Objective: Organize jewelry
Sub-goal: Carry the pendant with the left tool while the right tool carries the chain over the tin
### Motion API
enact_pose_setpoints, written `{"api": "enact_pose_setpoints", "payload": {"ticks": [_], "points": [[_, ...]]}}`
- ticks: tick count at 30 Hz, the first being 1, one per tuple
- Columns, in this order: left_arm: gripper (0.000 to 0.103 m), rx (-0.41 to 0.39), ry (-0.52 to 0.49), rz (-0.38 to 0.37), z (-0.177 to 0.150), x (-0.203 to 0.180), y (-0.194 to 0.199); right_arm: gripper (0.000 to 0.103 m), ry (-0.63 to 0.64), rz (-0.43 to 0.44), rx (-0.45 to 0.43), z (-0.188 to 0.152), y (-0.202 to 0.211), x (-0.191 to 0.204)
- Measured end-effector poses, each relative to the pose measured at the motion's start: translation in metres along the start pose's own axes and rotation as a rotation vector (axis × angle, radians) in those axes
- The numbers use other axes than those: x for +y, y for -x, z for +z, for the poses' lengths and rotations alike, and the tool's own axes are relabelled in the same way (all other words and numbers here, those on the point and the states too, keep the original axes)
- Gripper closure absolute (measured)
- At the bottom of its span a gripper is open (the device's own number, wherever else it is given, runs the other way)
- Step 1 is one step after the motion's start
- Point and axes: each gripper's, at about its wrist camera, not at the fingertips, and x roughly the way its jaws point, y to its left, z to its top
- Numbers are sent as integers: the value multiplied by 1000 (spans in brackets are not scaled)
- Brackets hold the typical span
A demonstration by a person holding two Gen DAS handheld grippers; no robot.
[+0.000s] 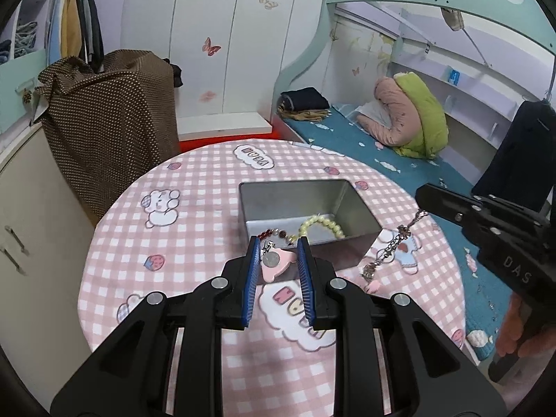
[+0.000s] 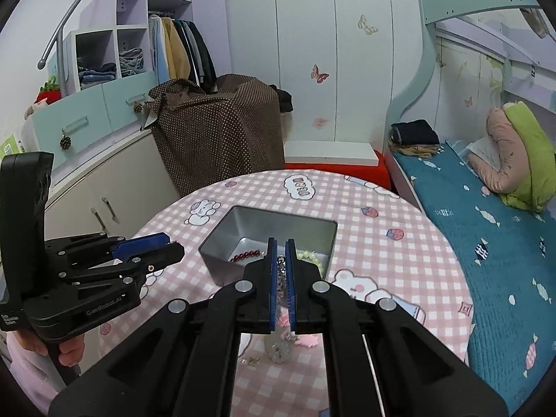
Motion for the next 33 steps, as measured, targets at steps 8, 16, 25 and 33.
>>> {"api": "enact_pose_setpoints", "payload": {"ticks": [8, 16, 25, 33], "points": [[81, -28, -13, 10, 29, -4, -2, 98, 6, 4, -42, 25, -4, -9], [81, -62, -28, -15, 61, -9, -8, 98, 7, 18, -70, 47, -13, -12], [81, -6, -30, -7, 65, -18, -41, 98, -9, 24, -26, 47, -39, -19], [81, 66, -17, 3, 53, -18, -72, 98, -41, 33, 38, 39, -62, -25]]}}
